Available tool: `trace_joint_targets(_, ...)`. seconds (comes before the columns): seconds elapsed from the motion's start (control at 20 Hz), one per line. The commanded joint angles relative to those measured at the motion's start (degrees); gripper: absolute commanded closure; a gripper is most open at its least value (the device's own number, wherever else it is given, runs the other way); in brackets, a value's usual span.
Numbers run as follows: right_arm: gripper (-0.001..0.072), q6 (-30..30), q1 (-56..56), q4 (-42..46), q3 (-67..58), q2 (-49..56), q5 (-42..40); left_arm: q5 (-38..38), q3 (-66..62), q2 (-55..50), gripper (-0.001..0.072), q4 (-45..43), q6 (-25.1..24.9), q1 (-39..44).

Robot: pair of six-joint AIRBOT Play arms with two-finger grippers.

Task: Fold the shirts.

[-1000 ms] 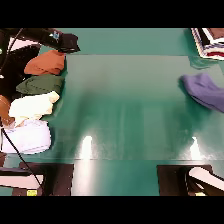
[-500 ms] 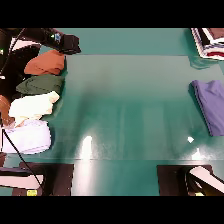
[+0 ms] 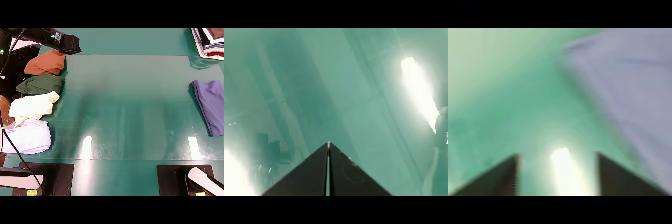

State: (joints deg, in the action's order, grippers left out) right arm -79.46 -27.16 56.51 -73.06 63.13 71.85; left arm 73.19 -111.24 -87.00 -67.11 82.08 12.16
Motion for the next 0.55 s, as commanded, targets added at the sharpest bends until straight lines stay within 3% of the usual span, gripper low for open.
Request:
trace_joint_targets(0.0, 0.0470, 0.1, 16.3, -2.3, -0.8, 0.0, -0.6, -0.8, 0.0, 0.0, 0.0679, 0.0, 0.0, 0.0)
trace_joint_targets(0.05, 0.0621, 0.2, 19.8, -2.4, -0.8, 0.0, -1.3, -0.8, 0.0, 0.0, 0.0679, 0.0, 0.0, 0.0)
trace_joint_targets(0.1, 0.0697, 0.7, 23.1, -2.3, -0.8, 0.0, -1.9, -0.8, 0.0, 0.0, 0.0679, 0.0, 0.0, 0.0)
trace_joint_targets(0.5, 0.0698, 1.0, 32.3, -2.4, -0.8, 0.0, -3.5, -0.8, 0.0, 0.0, 0.0679, 0.0, 0.0, 0.0)
